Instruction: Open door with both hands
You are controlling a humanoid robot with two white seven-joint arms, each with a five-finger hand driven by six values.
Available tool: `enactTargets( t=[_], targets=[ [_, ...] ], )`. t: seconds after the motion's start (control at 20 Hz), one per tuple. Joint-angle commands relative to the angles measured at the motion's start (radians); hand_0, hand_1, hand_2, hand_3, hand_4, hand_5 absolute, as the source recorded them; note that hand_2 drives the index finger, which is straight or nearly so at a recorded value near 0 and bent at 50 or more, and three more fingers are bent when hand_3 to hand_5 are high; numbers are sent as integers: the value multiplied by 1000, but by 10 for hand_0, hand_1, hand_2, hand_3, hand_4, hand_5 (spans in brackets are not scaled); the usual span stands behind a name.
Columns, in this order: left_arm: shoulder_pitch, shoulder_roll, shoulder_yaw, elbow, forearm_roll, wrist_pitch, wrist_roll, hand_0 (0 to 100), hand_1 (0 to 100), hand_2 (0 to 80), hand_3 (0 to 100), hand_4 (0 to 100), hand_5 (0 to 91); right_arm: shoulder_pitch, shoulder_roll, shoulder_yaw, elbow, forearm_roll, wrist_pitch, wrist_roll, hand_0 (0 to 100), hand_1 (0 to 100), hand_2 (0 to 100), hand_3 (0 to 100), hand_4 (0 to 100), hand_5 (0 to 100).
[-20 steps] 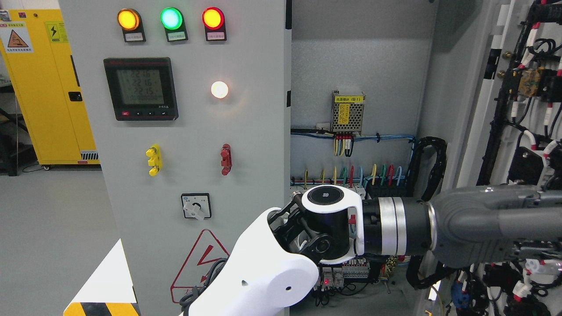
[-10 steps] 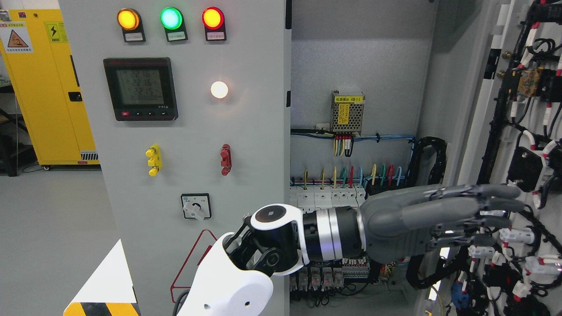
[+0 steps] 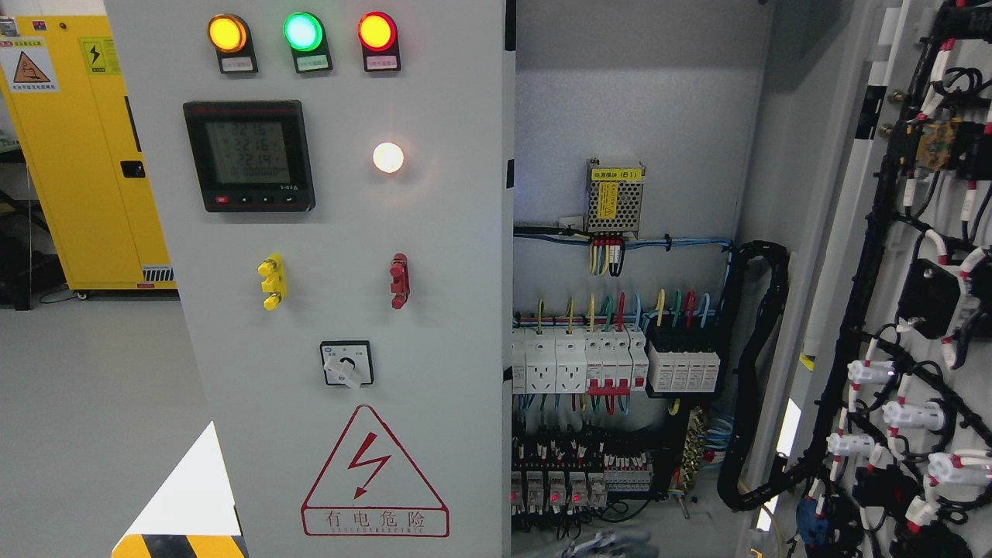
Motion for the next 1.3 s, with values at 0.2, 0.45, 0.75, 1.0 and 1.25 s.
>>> enactTargets(
  t=[0.2,0.45,0.75,1.0,1.25],
  targets=[
    [509,85,131,240,-56,-139,90,120,556,0,0,0,0,0,0,-3,-14,0,0,0,0,500,40,0,0,0],
    [494,43,200,818,-66,-298,141,120,556,0,0,0,0,3,-1,-4,-15,0,0,0,0,500,40,0,0,0],
    [325,-34,197,1509,-67,-576,219,120,556,0,0,0,0,3,-5,-4,-15,0,0,0,0,500,40,0,0,0],
    [324,-28,145,1560,-260,-579,216,120,556,0,0,0,0,5,-6,-4,-15,0,0,0,0,500,40,0,0,0],
    [325,-25,148,1561,-332,-579,222,120,556,0,0,0,0,3,-5,-3,-17,0,0,0,0,500,40,0,0,0]
  ],
)
